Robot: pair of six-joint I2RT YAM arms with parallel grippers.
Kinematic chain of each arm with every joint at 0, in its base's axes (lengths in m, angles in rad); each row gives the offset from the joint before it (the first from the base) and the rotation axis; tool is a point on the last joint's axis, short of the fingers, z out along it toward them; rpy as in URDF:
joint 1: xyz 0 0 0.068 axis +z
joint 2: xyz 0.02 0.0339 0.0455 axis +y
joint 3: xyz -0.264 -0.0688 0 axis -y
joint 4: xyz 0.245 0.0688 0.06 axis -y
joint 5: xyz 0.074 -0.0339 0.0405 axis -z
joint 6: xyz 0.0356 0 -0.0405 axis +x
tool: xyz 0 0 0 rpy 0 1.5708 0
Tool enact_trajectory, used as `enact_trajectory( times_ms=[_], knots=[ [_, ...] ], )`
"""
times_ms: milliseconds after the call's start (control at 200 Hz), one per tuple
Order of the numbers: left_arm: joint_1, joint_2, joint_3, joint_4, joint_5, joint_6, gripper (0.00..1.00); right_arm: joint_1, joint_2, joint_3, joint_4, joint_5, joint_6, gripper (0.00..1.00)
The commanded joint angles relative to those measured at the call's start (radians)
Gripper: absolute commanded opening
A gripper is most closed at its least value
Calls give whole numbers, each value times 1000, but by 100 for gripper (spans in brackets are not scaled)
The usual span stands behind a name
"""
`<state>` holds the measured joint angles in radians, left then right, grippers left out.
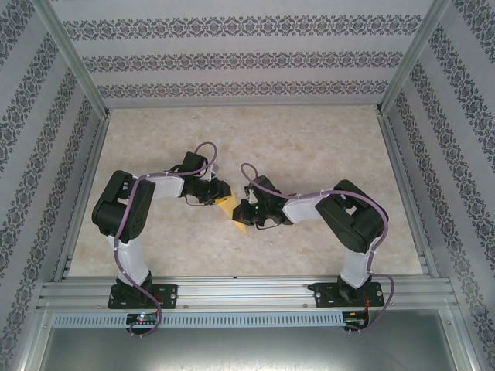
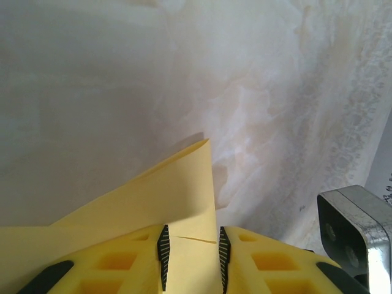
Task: Fold a paper plane with a square sheet of paper (pick it up from the middle)
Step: Fold the wing for the fifth time at the center of the table.
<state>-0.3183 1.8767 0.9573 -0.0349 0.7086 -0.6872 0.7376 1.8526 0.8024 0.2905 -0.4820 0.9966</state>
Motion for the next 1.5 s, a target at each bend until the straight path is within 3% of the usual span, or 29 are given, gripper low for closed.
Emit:
enact_trajectory(
  times_ms=[0,629,1034,1499],
  knots=[
    [16,41,-58,-53,-155,43,31,-1,15,-79,-45,15,0,0],
    [108,-3,-51,-7,-138,81,35,-3,-5,-123,-64,17,-14,0],
    [154,-48,-25,-62,-173,94,36,-2,-1,-118,-67,11,-16,0],
    [122,-233,-68,-54,-100,38,42,-2,-12,-105,-74,14,-9,0]
  ],
)
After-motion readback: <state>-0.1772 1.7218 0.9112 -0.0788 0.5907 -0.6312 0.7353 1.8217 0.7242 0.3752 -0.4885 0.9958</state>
